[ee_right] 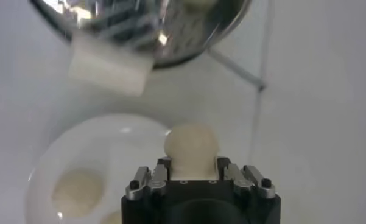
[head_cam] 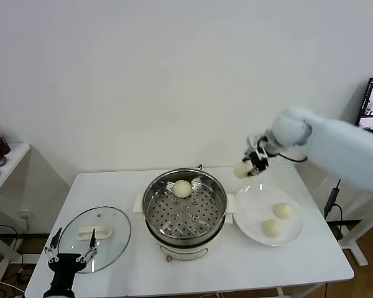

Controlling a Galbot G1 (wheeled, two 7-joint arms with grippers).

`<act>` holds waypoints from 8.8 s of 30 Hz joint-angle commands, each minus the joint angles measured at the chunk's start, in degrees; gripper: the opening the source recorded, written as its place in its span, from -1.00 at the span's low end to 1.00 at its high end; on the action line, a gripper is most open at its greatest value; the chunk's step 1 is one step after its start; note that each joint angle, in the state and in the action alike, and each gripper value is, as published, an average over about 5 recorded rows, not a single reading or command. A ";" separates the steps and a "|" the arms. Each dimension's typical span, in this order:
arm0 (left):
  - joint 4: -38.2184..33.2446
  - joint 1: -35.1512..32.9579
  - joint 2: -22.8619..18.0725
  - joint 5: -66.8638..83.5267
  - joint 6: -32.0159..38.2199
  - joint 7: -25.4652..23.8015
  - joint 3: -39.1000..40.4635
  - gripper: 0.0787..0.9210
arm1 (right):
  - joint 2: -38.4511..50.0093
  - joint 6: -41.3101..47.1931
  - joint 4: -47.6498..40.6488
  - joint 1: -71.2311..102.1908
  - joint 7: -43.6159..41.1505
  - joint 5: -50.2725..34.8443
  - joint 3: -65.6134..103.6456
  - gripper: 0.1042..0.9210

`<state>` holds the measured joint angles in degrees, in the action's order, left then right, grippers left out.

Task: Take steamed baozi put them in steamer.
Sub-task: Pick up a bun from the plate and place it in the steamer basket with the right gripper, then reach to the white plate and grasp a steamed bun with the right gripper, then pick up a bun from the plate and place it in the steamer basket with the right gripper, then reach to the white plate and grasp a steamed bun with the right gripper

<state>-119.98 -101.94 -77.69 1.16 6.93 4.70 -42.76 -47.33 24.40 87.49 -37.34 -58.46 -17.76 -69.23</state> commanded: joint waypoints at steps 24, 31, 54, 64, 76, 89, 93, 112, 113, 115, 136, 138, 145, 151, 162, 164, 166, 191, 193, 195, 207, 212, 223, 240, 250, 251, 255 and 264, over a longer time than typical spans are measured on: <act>0.23 1.64 -1.40 -0.15 -0.32 0.25 -2.16 0.77 | -30.34 17.33 -9.60 9.86 16.08 -16.57 -5.94 -0.09; 0.40 1.64 -1.27 -0.03 -0.27 0.30 -2.61 0.77 | -31.51 17.34 -11.66 11.75 16.15 -13.82 -6.43 -0.09; 0.13 1.56 -1.28 -0.04 -0.17 0.34 -2.63 0.77 | -25.80 16.61 -6.23 3.25 5.02 -12.69 -3.93 0.73; 0.27 2.48 -1.13 -0.07 -0.21 0.30 -1.16 0.77 | -2.27 2.32 4.84 -5.74 -13.67 3.46 -6.65 0.76; 0.95 2.77 -0.55 -0.64 -0.49 0.18 -0.72 0.77 | 21.31 -11.35 4.51 15.33 -15.49 20.98 6.40 0.76; 1.26 1.68 -1.11 -1.52 -0.42 0.26 -1.95 0.77 | 19.33 -14.06 -2.46 38.53 -11.36 28.12 19.75 0.76; 0.95 1.34 -1.35 -1.62 -0.36 0.26 -2.42 0.77 | 16.19 -13.78 -4.89 41.41 -9.91 29.05 21.29 0.76; 1.18 -0.07 -1.72 -1.34 0.52 0.35 -4.70 0.77 | 5.42 -13.09 -13.33 44.20 -6.31 33.50 24.51 0.71; 1.23 -0.09 -1.71 -1.31 0.54 0.35 -4.76 0.77 | 5.30 -12.94 -13.44 44.28 -6.26 33.77 24.55 0.70; 1.31 -0.10 -1.68 -1.26 0.57 0.36 -4.83 0.77 | 5.20 -12.65 -13.63 44.47 -6.24 34.29 24.63 0.67; 1.07 -0.01 -1.63 -0.96 0.49 0.38 -5.20 0.77 | 7.00 -11.30 -11.77 41.19 -8.71 33.05 24.93 -0.17; 1.00 0.05 -1.61 -0.92 0.48 0.38 -5.17 0.77 | 7.84 -11.68 -11.12 38.96 -9.65 31.74 24.91 -0.21; 0.96 0.63 -1.39 -0.66 0.49 0.36 -4.71 0.77 | 9.48 -14.96 -8.76 23.59 -15.29 24.04 22.36 -0.21; 0.83 1.37 -1.17 -0.25 0.42 0.33 -4.43 0.77 | 5.12 -19.96 -7.72 7.21 -18.20 14.32 16.88 -0.20; 1.05 1.86 -1.04 0.14 0.41 0.30 -4.57 0.77 | -8.46 -29.10 1.93 -3.62 -14.01 4.16 1.45 -0.20; 1.11 1.91 -1.13 0.13 0.40 0.30 -4.60 0.77 | -11.32 -31.00 3.10 -2.93 -12.67 3.97 -1.20 -0.20; 1.09 1.94 -1.24 0.11 0.37 0.30 -4.67 0.77 | -13.81 -33.09 4.02 -1.76 -11.39 4.73 -3.40 -0.20; 2.10 2.23 -2.05 0.20 0.41 0.40 -6.00 0.77 | -24.51 -49.43 -2.06 11.86 -3.87 30.01 -5.84 -0.15; 2.14 2.26 -2.08 0.19 0.40 0.40 -5.97 0.77 | -24.49 -49.69 -2.22 12.11 -3.86 30.27 -5.78 -0.14; 2.18 2.32 -2.11 0.20 0.40 0.40 -5.93 0.77 | -24.38 -49.81 -2.22 12.14 -3.90 30.17 -5.80 -0.12; 2.32 2.39 -2.26 0.22 0.41 0.46 -5.66 0.77 | -21.62 -49.19 -0.34 8.76 -4.15 26.44 -5.27 0.30; 2.17 2.61 -2.17 0.24 0.34 0.43 -5.64 0.77 | -17.80 -46.95 0.75 5.05 -5.92 22.77 -3.57 0.64; 1.99 3.10 -1.65 0.27 0.26 0.38 -4.82 0.77 | 0.19 -20.62 2.10 0.78 -10.07 13.40 0.16 0.76; 2.23 3.54 -0.77 -0.85 -0.15 0.26 -2.63 0.77 | 19.16 -10.63 -8.49 30.06 -10.57 26.74 23.88 0.76; 2.66 3.45 -1.01 -1.81 -0.35 0.18 -2.11 0.77 | 14.85 -16.69 -18.04 44.78 -8.87 33.76 37.58 0.76; 2.67 3.38 -1.02 -1.84 -0.35 0.17 -2.16 0.77 | 14.11 -16.95 -18.88 45.30 -8.54 34.20 38.06 0.76; 2.63 3.15 -1.10 -1.85 -0.34 0.16 -2.43 0.77 | 10.84 -17.93 -22.01 46.79 -7.23 35.56 39.56 0.76; 2.54 2.67 -1.31 -1.73 -0.25 0.18 -3.14 0.77 | 4.70 -18.80 -27.01 48.70 -7.45 39.61 41.82 0.76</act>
<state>-117.41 -99.23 -78.98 -0.57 6.62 4.88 -45.91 -38.76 6.37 65.87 6.61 -66.27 18.05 -32.03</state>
